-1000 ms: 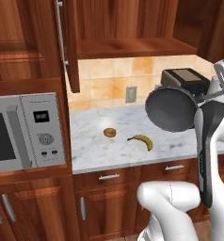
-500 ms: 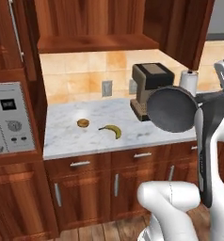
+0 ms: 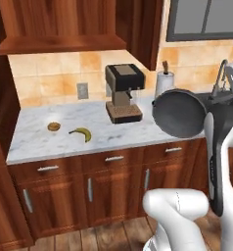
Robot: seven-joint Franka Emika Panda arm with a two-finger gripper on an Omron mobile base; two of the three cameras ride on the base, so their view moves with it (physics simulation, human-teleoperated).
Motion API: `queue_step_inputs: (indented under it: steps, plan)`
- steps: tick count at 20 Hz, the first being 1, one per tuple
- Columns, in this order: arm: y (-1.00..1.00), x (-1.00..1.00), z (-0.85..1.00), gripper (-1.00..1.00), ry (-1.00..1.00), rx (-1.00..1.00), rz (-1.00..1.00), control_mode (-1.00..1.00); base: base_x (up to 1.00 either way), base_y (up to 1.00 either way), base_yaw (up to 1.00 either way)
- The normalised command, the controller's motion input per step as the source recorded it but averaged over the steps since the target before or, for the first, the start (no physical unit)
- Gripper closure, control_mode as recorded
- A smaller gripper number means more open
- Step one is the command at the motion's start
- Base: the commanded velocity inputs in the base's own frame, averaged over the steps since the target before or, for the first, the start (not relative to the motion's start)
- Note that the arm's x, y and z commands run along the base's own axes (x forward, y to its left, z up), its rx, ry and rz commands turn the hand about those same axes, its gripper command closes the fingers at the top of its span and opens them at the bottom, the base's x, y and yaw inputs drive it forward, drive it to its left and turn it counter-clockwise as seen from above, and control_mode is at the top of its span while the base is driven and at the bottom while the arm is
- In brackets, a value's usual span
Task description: Pick the pan from the cabinet and place it on the stove. Then turn on the stove burner for the pan.
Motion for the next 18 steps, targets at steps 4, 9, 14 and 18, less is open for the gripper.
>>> queue_step_inputs:
  steps: [4,9,14,18]
  plan:
    - [0.00,0.00,0.00,1.00,0.00,0.00,0.00,1.00,-0.08,-0.14,-0.33]
    - [0.00,0.00,0.00,1.00,0.00,0.00,0.00,1.00,-0.07,-0.10,-0.34]
    - [0.00,0.00,0.00,1.00,0.00,0.00,0.00,1.00,-0.06,-0.24,-0.33]
    - [0.00,0.00,0.00,1.00,0.00,0.00,0.00,1.00,-0.03,-0.23,-0.34]
